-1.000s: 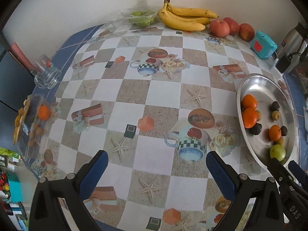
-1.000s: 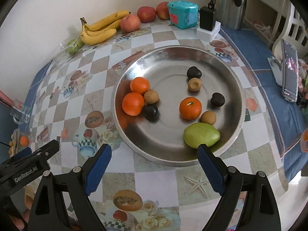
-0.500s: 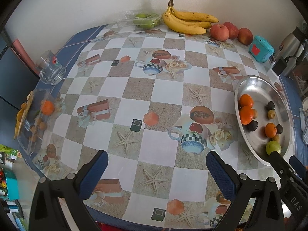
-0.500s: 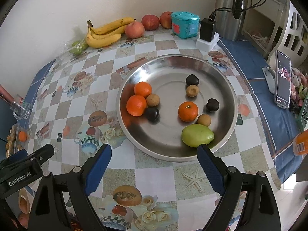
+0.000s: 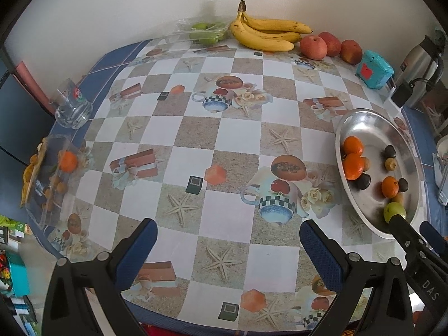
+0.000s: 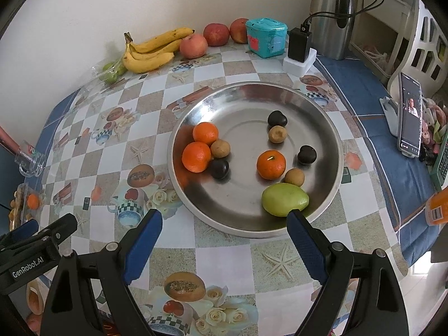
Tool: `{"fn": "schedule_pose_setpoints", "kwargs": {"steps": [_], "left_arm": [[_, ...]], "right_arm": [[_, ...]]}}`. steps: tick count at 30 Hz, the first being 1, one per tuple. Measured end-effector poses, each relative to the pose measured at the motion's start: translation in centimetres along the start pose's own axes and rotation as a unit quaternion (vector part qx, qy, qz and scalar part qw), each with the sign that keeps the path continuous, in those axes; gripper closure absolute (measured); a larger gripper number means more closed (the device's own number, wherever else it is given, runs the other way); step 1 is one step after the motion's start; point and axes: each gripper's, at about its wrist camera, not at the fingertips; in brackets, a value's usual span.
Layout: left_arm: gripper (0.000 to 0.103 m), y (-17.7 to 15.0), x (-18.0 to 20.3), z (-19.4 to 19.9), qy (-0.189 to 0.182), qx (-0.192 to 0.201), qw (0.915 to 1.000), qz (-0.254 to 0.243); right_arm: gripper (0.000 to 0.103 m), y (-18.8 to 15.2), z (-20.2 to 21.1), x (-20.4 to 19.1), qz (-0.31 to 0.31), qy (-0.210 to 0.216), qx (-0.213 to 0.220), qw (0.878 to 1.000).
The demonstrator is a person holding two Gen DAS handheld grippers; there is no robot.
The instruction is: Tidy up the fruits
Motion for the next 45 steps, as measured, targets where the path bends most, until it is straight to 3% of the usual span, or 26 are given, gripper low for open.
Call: {"fn": "schedule_pose_setpoints", "kwargs": {"steps": [45], "left_arm": [[0.000, 0.10, -0.38, -0.36, 0.000, -0.010, 0.9999, 0.002]], "right_arm": [[0.012, 0.16, 0.53, -0.06, 0.001, -0.004, 0.009, 1.000]]}}
Point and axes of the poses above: each gripper's, at about its wrist camera, not at the fingertips, and z roughly against the way its jaws point, x to its right, y to its top, and after that the axes turned 4 degrees about -z, right-handed
